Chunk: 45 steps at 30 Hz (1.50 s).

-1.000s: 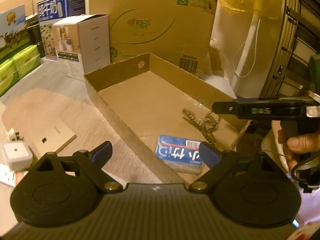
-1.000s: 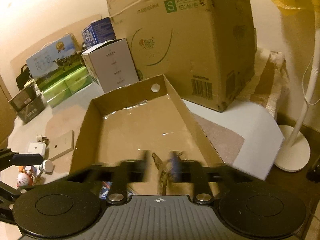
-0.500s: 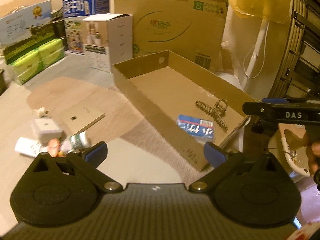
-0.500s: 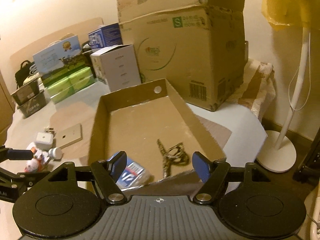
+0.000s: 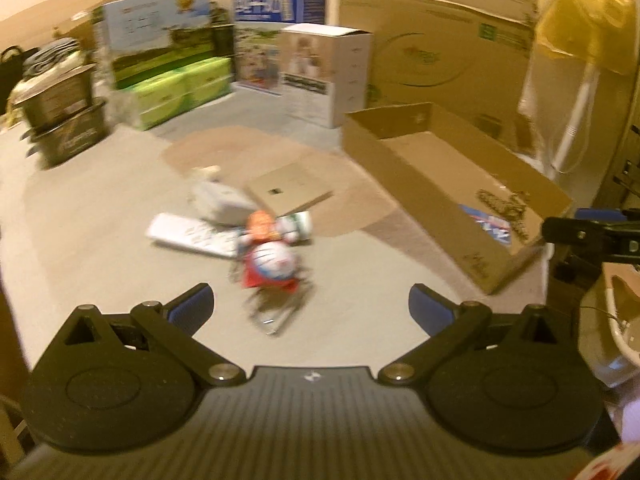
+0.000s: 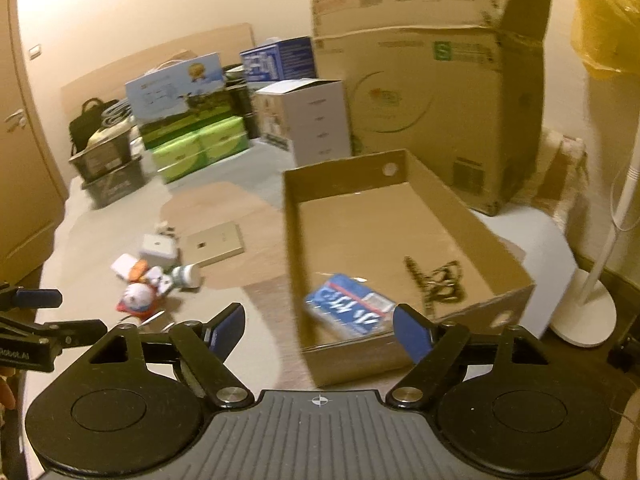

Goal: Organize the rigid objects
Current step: 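Move both tools back toward the Doraemon figure and wire stand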

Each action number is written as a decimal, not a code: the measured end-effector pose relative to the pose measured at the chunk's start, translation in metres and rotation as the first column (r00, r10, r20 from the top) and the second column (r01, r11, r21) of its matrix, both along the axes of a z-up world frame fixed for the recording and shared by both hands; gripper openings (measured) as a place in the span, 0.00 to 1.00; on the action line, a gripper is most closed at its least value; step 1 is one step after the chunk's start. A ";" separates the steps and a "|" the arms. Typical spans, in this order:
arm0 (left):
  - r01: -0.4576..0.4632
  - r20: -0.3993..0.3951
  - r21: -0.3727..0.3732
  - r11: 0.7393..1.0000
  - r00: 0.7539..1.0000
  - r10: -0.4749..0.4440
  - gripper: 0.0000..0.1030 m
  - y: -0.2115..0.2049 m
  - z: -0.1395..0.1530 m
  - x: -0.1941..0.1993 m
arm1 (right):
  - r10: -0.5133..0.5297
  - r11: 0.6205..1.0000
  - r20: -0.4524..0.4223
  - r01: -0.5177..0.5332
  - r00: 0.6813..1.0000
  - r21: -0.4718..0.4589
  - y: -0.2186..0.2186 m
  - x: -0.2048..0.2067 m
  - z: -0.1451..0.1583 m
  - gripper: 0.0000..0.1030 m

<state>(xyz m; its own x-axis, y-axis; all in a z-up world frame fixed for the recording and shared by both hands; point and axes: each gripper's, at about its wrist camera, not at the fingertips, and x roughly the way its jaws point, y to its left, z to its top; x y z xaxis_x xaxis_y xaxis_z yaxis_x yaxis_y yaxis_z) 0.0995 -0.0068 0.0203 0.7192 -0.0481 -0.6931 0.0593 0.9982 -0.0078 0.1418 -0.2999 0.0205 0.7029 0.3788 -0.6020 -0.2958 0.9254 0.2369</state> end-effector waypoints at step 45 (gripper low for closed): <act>-0.124 -0.059 0.023 0.992 0.990 0.125 1.00 0.104 -0.035 0.006 | 0.207 0.978 -0.048 -0.208 0.977 -0.030 0.141 0.019 -0.019 0.80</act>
<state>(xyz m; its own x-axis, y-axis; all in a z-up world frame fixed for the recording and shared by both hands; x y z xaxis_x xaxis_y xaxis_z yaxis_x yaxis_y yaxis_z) 0.1055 0.0975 -0.0143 0.6759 0.0528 -0.7351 -0.0656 0.9978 0.0114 0.1606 -0.1591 0.0017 0.5834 0.4921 -0.6461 -0.4721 0.8528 0.2233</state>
